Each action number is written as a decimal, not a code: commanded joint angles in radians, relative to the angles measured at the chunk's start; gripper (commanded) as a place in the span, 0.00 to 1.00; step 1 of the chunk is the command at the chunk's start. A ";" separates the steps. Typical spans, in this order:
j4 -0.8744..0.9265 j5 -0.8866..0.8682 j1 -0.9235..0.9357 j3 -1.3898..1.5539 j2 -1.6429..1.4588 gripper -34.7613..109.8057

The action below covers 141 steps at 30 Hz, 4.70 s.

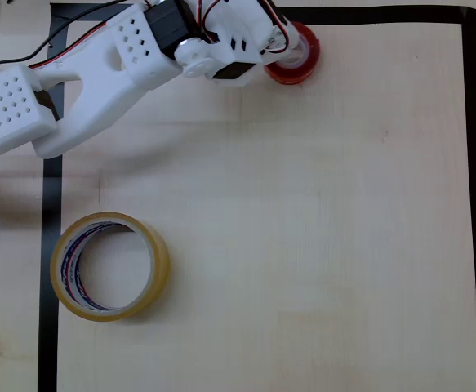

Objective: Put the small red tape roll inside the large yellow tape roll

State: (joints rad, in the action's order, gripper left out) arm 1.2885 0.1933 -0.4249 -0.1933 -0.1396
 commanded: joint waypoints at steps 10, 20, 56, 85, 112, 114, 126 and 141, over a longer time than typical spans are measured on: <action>0.298 -0.052 0.032 -0.048 -0.132 0.24; 0.486 -0.064 0.080 -0.048 -0.189 0.24; 0.497 -0.164 0.011 0.802 -1.115 0.27; -0.268 -0.132 0.092 1.667 -1.149 0.38; -0.179 -0.120 0.227 1.592 -1.066 0.24; -0.137 -0.104 0.227 1.589 -1.112 0.24; 0.112 0.051 0.416 1.489 -1.381 0.24; 0.114 0.132 0.762 1.801 -1.644 0.24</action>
State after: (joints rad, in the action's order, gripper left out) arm 1.4082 0.2976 0.2869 1.5570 -1.5877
